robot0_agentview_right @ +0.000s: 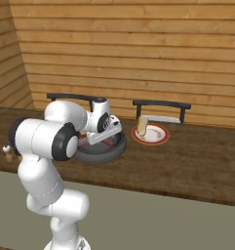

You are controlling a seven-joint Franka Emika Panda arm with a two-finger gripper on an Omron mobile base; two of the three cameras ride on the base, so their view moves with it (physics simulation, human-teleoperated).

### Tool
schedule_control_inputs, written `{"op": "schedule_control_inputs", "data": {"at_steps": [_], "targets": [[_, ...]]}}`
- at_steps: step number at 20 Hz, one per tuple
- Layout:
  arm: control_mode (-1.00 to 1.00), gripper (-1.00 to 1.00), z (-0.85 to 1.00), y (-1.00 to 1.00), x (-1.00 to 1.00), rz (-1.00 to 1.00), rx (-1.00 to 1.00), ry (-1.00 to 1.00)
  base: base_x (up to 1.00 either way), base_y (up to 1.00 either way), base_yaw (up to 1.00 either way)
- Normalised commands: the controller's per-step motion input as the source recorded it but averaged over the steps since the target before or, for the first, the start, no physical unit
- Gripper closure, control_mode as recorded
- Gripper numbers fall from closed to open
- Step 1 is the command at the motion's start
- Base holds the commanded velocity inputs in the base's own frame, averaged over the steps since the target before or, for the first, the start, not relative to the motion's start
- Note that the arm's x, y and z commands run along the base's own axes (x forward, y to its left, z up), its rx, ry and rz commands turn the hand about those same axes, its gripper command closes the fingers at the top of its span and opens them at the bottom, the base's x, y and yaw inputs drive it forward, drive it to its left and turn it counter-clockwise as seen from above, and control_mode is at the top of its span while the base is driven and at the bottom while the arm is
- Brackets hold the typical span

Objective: Place one bun and one sausage from the bowl on each plate.

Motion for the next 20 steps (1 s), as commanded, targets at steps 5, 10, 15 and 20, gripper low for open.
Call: {"op": "schedule_control_inputs", "data": {"at_steps": [5,10,15,20], "targets": [[-1.00,-1.00,-0.02,0.00,0.00,0.00,0.00,0.00,0.00,0.00,0.00],[-1.00,1.00,0.00,0.00,0.00,0.00,0.00,0.00,0.00,0.00,0.00],[-1.00,1.00,0.00,0.00,0.00,0.00,0.00,0.00,0.00,0.00,0.00],[-1.00,1.00,0.25,-0.09,-0.05,-0.04,0.00,0.00,0.00,0.00,0.00]]}}
